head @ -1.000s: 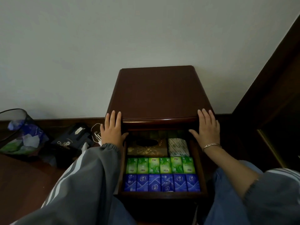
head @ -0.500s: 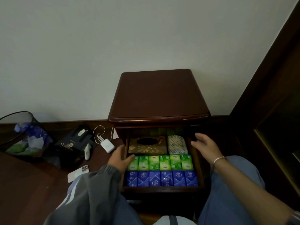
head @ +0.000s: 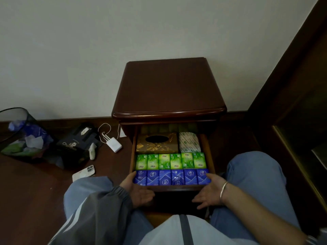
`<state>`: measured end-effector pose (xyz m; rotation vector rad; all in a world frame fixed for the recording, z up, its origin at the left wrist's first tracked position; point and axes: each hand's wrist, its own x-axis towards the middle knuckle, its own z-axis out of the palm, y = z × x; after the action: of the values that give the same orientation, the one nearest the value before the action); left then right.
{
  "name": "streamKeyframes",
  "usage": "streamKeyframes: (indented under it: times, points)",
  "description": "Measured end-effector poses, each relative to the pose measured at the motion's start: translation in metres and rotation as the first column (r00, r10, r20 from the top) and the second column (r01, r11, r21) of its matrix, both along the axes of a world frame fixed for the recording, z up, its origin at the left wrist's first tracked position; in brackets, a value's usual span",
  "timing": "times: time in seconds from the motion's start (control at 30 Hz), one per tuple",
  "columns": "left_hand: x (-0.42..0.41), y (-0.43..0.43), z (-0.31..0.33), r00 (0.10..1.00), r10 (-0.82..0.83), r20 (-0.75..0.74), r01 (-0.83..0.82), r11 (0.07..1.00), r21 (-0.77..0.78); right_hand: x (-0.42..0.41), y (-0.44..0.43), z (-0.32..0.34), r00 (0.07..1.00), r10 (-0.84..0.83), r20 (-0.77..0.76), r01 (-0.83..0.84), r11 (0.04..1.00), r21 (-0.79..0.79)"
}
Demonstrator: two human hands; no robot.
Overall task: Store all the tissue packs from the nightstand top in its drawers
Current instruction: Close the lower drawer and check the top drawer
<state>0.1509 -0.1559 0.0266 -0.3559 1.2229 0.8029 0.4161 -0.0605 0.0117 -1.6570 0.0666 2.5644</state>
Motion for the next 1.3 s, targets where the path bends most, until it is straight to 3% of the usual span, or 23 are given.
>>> streamKeyframes:
  times: [0.27, 0.4, 0.5, 0.73, 1.03, 1.3]
  points:
    - [0.0, -0.004, -0.002, 0.999, 0.032, -0.015, -0.032, 0.999, 0.004, -0.002, -0.002, 0.001, 0.996, -0.085, -0.021, 0.087, 0.993, 0.083]
    - [0.005, -0.005, 0.001, 0.97, 0.24, 0.031, -0.241, 0.968, 0.064, -0.003, -0.002, 0.002, 0.989, -0.142, -0.031, 0.144, 0.988, 0.06]
    - [0.008, -0.009, 0.002, 0.948, 0.307, 0.088, -0.315, 0.944, 0.1, -0.004, 0.0, 0.005, 0.981, -0.189, -0.042, 0.191, 0.98, 0.056]
    - [0.011, -0.008, 0.001, 0.939, 0.326, 0.108, -0.34, 0.927, 0.161, -0.008, 0.01, 0.007, 0.97, -0.24, -0.049, 0.244, 0.964, 0.102]
    - [0.002, 0.05, -0.015, 0.91, 0.41, 0.053, -0.405, 0.857, 0.318, -0.042, 0.065, 0.005, 0.956, -0.287, -0.063, 0.292, 0.905, 0.309]
    - [-0.025, 0.107, -0.048, 0.909, 0.405, 0.103, -0.407, 0.803, 0.436, -0.052, 0.118, -0.026, 0.904, -0.359, -0.233, 0.421, 0.844, 0.333]
